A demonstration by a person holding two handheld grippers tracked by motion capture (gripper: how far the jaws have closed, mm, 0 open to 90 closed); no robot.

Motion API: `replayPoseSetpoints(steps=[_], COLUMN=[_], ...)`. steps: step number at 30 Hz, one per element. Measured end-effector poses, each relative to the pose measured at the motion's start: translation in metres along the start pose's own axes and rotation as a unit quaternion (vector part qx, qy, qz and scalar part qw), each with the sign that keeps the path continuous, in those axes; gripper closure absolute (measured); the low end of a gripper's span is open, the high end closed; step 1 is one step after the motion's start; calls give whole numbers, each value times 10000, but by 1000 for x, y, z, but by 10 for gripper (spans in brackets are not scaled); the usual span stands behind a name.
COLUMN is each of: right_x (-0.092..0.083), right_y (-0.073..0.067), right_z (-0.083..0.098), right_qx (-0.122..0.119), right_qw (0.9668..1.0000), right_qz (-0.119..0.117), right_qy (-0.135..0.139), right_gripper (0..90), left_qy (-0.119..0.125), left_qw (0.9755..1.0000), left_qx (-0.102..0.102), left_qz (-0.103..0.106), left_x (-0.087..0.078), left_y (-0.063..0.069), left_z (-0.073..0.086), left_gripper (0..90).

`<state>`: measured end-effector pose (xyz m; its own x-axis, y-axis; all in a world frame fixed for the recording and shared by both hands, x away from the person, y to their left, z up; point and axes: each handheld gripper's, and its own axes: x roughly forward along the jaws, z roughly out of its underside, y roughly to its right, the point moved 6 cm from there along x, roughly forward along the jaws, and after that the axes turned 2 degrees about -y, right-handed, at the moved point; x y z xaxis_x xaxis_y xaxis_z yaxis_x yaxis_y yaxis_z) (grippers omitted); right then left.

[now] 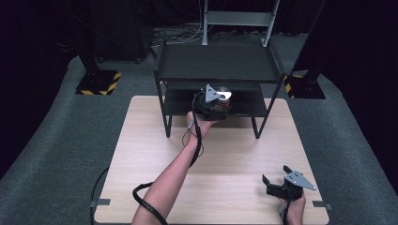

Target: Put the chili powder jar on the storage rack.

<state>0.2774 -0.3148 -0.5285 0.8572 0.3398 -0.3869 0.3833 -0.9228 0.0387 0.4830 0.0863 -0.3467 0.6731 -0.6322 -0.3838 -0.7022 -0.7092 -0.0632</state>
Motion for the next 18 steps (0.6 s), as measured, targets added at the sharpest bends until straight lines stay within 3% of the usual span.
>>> replayPoseSetpoints(steps=[18], right_x=[0], right_y=[0], right_z=[0], right_qx=[-25], right_qw=[10000], right_qz=[13], right_qy=[-13], right_gripper=[4], left_qy=[-186], left_qw=[9994], left_qx=[-214], left_qz=[198], left_x=[26], left_y=[0], left_z=[-5], left_gripper=[303])
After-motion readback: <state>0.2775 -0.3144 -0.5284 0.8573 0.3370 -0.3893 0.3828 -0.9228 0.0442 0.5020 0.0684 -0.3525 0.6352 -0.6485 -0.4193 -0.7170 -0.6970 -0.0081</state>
